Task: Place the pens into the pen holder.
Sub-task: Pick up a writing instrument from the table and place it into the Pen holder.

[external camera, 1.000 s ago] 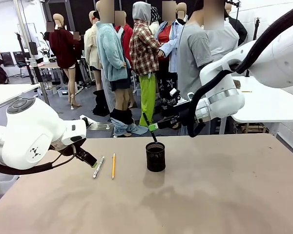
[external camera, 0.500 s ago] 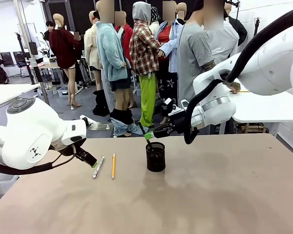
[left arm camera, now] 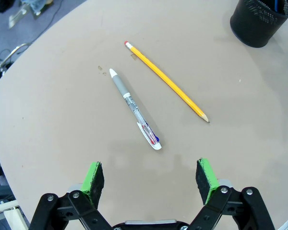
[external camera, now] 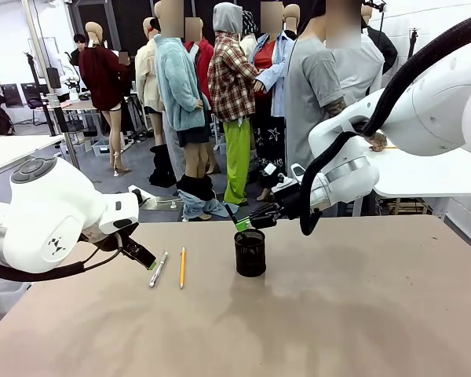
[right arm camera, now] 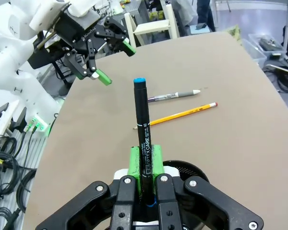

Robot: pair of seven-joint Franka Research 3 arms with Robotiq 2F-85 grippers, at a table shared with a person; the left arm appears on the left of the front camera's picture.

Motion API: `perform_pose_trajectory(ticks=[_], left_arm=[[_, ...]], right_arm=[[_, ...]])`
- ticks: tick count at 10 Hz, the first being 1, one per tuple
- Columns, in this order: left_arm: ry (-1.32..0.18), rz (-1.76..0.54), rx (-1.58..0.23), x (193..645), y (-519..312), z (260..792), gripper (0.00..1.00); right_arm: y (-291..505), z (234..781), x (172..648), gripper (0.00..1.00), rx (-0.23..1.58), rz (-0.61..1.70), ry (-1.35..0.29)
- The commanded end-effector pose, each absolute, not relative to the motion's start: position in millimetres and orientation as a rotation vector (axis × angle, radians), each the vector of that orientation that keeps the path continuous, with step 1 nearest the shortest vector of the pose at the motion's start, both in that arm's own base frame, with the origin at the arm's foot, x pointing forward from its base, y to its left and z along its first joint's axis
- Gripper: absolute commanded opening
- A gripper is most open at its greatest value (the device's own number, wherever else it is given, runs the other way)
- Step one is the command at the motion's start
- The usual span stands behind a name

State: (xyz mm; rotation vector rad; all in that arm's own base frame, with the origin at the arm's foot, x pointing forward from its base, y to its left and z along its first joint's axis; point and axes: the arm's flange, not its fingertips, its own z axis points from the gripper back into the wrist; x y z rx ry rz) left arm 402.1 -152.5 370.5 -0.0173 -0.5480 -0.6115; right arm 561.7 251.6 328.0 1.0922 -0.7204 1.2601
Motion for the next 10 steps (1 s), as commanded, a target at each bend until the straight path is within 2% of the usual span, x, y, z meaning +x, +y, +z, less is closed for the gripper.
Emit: perform_pose_trajectory(ticks=[1, 2, 3, 4, 5, 8, 10], left_arm=[[-0.55, -0.607, -0.019, 403, -151, 371, 1.0], [-0.55, -0.607, -0.019, 403, -151, 371, 1.0], [-0.55, -0.607, -0.019, 403, -151, 371, 1.0], [-0.55, -0.607, -0.019, 403, -151, 371, 1.0], [-0.55, -0.607, -0.019, 403, -151, 371, 1.0], [-0.55, -0.607, -0.019, 403, -151, 371, 1.0], [-0.55, -0.607, -0.019, 403, -151, 371, 1.0]], right_arm=[[252, 323, 563, 0.07, 1.042, 1.3, -0.734], [251, 320, 563, 0.13, 1.008, 1.312, -0.749], [250, 317, 563, 0.24, 1.004, 1.298, -0.751], [250, 317, 563, 0.43, 1.004, 1.296, -0.752], [247, 320, 562, 0.54, 1.015, 1.282, -0.768], [217, 354, 553, 0.54, 0.98, 1.24, -0.837], [178, 396, 542, 0.54, 0.794, 1.178, -0.84]])
